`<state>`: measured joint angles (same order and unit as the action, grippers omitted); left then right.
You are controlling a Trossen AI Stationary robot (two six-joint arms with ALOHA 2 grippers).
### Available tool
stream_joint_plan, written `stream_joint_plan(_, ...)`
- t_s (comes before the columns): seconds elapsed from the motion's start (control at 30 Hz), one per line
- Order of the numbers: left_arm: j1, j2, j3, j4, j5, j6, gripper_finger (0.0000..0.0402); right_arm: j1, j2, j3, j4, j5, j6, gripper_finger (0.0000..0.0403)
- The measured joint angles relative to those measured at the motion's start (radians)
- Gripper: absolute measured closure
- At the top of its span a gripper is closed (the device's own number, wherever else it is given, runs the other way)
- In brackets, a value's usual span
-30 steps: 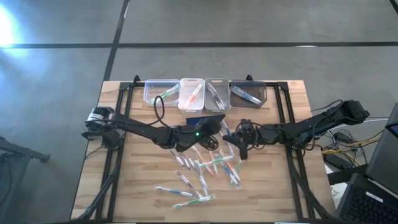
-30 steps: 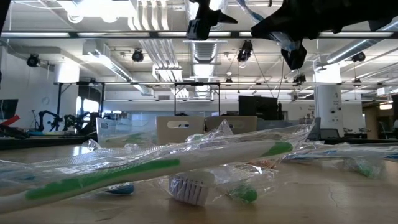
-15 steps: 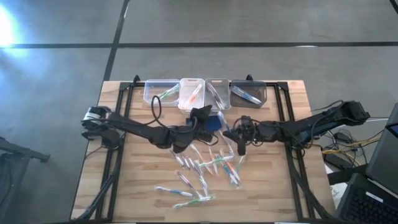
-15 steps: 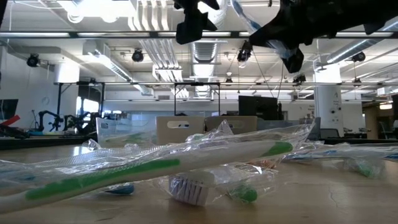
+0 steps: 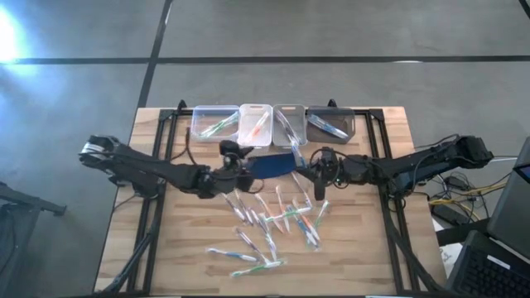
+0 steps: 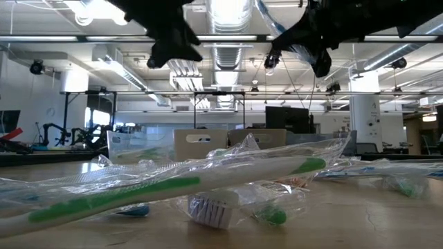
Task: Pick & Place Toothbrushes
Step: Put the blue toothbrush into the transparent black bin
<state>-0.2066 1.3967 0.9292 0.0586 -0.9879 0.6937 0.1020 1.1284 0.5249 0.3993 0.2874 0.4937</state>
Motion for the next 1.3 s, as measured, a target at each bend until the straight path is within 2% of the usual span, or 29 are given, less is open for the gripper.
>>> stream_joint_plan(0.17,0.0,-0.122,-0.172,0.004,0.215,-0.282,0.0158,-0.004,-0.005,0.062,-0.005,-0.002,-0.113,0.0385)
stream_joint_plan(0.33,0.0,-0.205,-0.337,0.072,0.377,-0.479,0.0158,-0.007,-0.008,0.161,-0.085,0.001,-0.25,0.0385)
stream_joint_plan(0.47,0.0,-0.228,-0.475,0.235,0.462,-0.568,0.0158,-0.025,-0.008,0.283,-0.279,0.016,-0.27,0.0385)
stream_joint_plan(0.67,0.002,-0.228,-0.632,0.546,0.477,-0.591,0.0158,-0.075,-0.008,0.499,-0.669,0.135,-0.264,0.0385)
stream_joint_plan(0.83,0.002,-0.229,-0.662,0.666,0.496,-0.594,0.0158,-0.142,-0.007,0.663,-1.001,0.192,-0.247,0.0385)
stream_joint_plan(1.0,0.003,-0.229,-0.626,0.675,0.501,-0.569,0.0158,-0.246,-0.007,0.776,-1.276,0.194,-0.129,0.0385)
stream_joint_plan(1.17,0.004,-0.229,-0.577,0.674,0.5,-0.514,0.0158,-0.359,-0.007,0.806,-1.437,0.191,-0.104,0.0385)
stream_joint_plan(1.3,0.004,-0.229,-0.548,0.671,0.5,-0.491,0.0158,-0.442,-0.007,0.8,-1.453,0.152,-0.143,0.0385)
